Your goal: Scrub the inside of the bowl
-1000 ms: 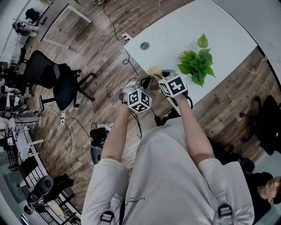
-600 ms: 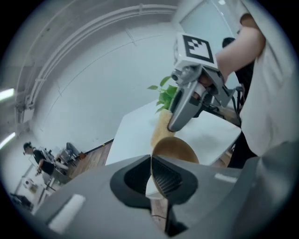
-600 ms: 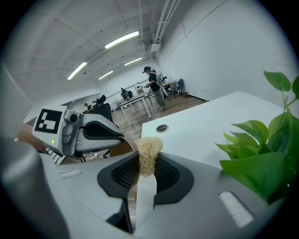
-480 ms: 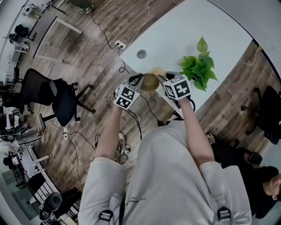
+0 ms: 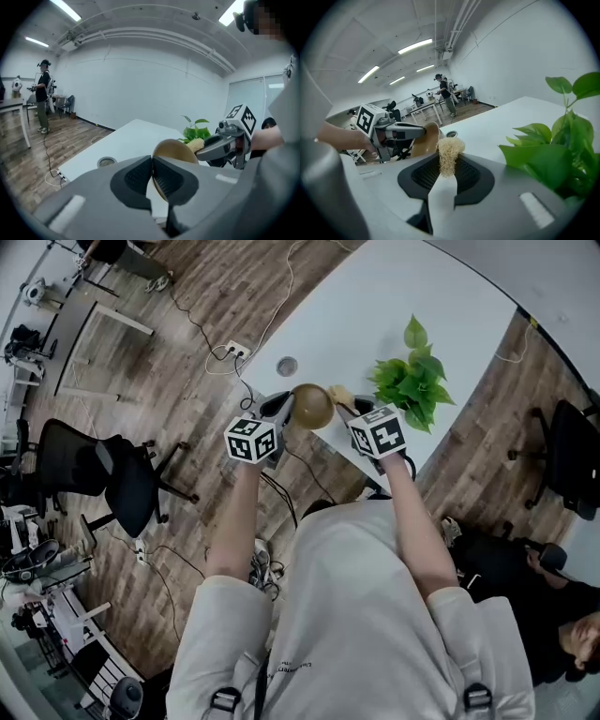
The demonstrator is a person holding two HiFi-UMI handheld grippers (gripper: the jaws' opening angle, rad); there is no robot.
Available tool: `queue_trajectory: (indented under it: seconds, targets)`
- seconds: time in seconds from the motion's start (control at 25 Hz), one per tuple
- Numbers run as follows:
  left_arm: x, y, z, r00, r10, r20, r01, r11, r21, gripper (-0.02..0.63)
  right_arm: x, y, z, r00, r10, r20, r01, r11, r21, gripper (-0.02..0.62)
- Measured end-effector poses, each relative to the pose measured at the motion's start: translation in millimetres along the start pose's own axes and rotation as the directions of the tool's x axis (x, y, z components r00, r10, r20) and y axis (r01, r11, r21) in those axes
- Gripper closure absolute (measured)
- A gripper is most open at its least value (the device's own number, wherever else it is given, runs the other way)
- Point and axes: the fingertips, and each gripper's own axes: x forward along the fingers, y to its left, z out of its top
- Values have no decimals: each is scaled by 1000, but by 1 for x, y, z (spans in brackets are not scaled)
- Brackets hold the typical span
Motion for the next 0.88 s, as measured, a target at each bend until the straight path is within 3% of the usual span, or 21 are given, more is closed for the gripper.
queue_trajectory:
  seconds: [0.24, 0.52, 0.76, 0.88]
  targets:
    - [15, 10, 9, 998, -8, 69, 23, 976, -218, 592, -5, -2, -10, 997, -73, -6, 73, 996, 56, 488]
    - [17, 11, 14, 994, -42, 97, 80, 899, -430, 594, 1, 28, -15, 986, -164, 25, 158, 974, 161, 488]
    - [6, 4, 0, 990, -112, 88, 141, 846, -514, 594, 14, 63, -31, 970, -240, 42, 222, 940, 258, 488]
    - [-3, -10, -7, 981, -180, 77, 194, 834, -516, 594, 19, 85, -43, 958, -281, 46, 256, 921, 294, 488]
